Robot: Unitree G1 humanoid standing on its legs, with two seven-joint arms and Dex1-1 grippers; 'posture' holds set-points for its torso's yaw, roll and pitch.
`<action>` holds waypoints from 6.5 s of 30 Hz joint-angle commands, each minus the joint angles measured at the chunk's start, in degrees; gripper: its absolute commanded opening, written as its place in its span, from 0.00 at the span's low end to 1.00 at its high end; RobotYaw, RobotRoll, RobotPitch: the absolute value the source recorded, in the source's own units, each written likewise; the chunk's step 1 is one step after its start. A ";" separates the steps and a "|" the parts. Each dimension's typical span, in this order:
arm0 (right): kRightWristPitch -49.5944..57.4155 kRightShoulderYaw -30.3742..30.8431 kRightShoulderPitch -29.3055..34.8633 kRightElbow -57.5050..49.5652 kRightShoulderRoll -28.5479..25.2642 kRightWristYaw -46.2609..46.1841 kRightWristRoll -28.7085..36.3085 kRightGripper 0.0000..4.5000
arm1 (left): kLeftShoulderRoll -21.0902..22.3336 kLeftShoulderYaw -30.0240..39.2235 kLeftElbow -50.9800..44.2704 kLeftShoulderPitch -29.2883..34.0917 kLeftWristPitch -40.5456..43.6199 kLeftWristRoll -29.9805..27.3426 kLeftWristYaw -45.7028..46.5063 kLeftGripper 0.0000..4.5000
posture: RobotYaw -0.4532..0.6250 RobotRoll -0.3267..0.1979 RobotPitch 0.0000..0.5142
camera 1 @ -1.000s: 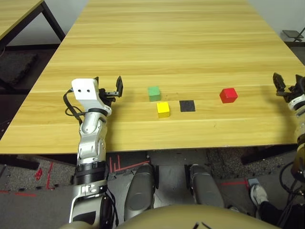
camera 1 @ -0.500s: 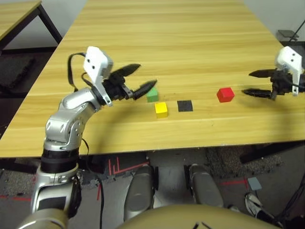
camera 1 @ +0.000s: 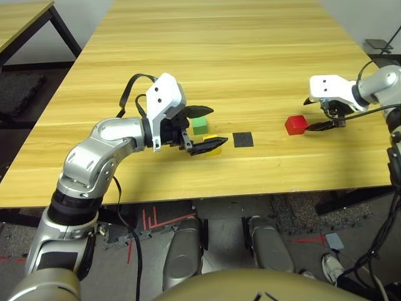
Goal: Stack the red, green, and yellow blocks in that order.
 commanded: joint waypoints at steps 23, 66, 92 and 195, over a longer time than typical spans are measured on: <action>15.04 -5.73 -4.09 -7.81 11.21 18.11 9.79 0.47 | -0.92 1.09 -2.70 -2.15 6.36 -3.03 5.30 1.00 | 0.80 0.25 0.10; 37.72 9.61 5.99 -38.32 17.79 11.73 5.79 0.47 | -3.49 0.92 2.07 -1.54 2.53 1.38 7.36 1.00 | 0.87 0.12 0.20; 36.14 -7.72 -0.64 -34.00 3.79 15.80 22.64 0.99 | 1.52 -8.22 27.70 -17.23 -14.29 13.72 -10.54 1.00 | 0.75 0.23 0.08; 64.46 -13.20 31.32 -74.82 -8.97 1.40 46.33 1.00 | -7.72 -19.23 23.08 -28.84 3.52 30.40 -25.90 0.99 | 0.57 0.39 0.17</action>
